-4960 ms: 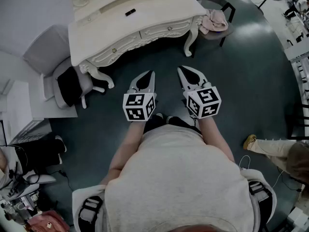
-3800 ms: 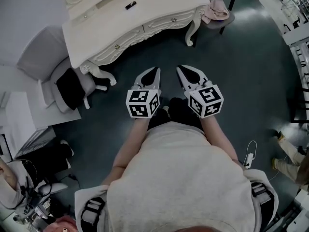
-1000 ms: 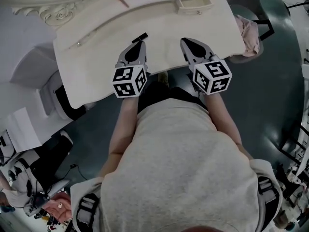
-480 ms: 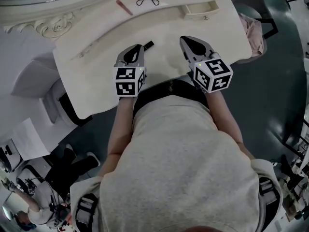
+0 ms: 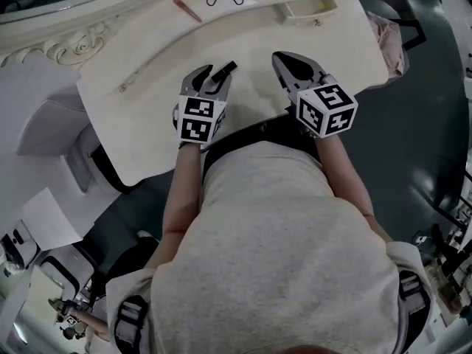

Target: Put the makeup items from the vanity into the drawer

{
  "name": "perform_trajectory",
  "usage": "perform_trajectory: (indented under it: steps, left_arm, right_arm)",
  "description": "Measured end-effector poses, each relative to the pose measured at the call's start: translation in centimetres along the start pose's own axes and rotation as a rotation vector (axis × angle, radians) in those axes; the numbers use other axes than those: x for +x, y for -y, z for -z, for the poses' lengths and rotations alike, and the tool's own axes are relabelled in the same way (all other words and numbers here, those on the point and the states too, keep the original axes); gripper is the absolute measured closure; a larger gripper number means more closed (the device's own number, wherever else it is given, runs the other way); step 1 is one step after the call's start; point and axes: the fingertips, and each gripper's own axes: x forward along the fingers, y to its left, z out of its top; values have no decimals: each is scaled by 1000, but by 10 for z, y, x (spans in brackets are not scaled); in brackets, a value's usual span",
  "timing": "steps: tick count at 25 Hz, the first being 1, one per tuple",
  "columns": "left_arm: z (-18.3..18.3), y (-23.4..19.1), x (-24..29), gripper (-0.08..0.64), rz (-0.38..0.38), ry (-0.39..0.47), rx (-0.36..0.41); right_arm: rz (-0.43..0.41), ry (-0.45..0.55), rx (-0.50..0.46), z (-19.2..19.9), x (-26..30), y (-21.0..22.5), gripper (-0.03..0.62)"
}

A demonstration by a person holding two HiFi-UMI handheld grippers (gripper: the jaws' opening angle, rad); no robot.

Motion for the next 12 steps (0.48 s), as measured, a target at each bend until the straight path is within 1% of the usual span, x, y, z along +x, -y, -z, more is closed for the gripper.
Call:
perform_trajectory:
  steps: [3,9,12]
  left_arm:
    - [8,6,10,394,63,-51,40]
    - [19,6,23,394,83,-121,74]
    - [21,3,26,394,83,-127,74]
  right_arm:
    - [0,-12,0,2,4,1,584]
    - [17,-25,2,2,8,11,583]
    - [25,-28,8,1,11,15,583]
